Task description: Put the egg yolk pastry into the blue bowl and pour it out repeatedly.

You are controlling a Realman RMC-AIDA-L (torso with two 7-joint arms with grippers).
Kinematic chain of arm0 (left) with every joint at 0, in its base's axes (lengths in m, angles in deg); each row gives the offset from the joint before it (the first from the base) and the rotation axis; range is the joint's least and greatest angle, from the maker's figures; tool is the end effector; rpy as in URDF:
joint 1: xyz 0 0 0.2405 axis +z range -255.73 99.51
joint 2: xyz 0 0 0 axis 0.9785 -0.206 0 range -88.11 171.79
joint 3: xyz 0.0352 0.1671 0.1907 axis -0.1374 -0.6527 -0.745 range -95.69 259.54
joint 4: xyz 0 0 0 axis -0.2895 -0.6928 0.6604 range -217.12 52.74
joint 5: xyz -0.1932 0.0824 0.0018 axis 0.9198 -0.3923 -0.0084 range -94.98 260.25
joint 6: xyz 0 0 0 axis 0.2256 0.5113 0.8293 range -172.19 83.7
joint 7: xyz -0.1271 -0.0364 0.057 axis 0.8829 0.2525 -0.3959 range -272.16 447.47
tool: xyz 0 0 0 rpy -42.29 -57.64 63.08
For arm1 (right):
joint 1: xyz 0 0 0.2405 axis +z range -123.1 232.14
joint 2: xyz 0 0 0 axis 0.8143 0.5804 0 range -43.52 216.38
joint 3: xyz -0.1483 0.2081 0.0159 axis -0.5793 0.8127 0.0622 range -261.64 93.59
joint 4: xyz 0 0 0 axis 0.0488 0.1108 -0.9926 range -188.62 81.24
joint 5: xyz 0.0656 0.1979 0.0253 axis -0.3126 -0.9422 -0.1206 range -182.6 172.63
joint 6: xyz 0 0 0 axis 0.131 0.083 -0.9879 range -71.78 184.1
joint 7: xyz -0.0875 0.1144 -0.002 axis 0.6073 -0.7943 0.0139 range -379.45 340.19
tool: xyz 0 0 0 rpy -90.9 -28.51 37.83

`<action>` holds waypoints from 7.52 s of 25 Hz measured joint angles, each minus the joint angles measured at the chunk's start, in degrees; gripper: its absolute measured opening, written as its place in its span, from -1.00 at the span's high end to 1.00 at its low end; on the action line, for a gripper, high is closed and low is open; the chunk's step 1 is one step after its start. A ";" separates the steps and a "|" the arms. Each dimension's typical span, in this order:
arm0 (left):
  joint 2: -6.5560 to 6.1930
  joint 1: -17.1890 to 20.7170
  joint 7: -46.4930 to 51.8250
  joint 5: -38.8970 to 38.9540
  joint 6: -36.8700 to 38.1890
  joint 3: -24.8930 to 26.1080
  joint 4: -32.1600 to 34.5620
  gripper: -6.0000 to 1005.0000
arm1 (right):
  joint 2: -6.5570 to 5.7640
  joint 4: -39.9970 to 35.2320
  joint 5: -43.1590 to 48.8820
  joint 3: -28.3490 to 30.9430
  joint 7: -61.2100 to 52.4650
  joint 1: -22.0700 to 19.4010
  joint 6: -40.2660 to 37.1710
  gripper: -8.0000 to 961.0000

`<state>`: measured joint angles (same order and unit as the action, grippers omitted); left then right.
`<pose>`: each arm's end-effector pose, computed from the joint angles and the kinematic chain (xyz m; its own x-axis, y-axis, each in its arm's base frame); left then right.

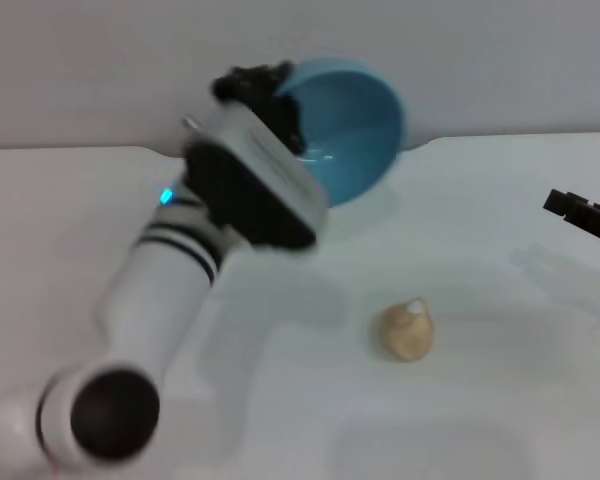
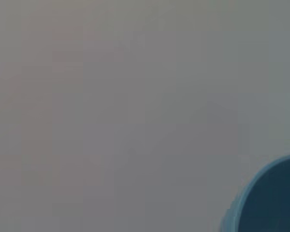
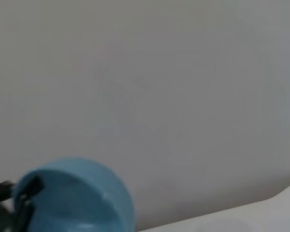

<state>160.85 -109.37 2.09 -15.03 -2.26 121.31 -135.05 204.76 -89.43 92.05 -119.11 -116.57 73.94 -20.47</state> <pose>-0.1444 0.3674 -0.0945 0.9701 -0.2420 -0.0205 -0.0803 -0.2398 -0.9675 0.3336 0.3165 0.0426 0.2973 -0.5076 -0.8087 -0.9095 -0.4083 -0.0781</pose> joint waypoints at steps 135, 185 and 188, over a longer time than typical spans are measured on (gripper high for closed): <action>-0.79 -10.09 -83.36 121.13 16.53 29.78 -18.10 0.96 | -0.11 -13.55 17.80 -24.79 -19.59 17.45 -3.90 0.60; -0.45 -12.40 -83.36 127.84 19.29 24.86 -8.26 0.95 | 0.13 -11.80 18.20 -11.23 -13.45 11.75 12.83 0.18; -0.52 -12.45 -83.36 127.84 19.33 24.91 -8.22 0.94 | 0.15 -11.80 18.20 -11.23 -13.45 11.70 12.94 0.18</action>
<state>160.32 -121.83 -81.27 112.81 17.07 146.22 -143.27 204.90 -101.23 110.25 -130.34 -130.02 85.64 -7.53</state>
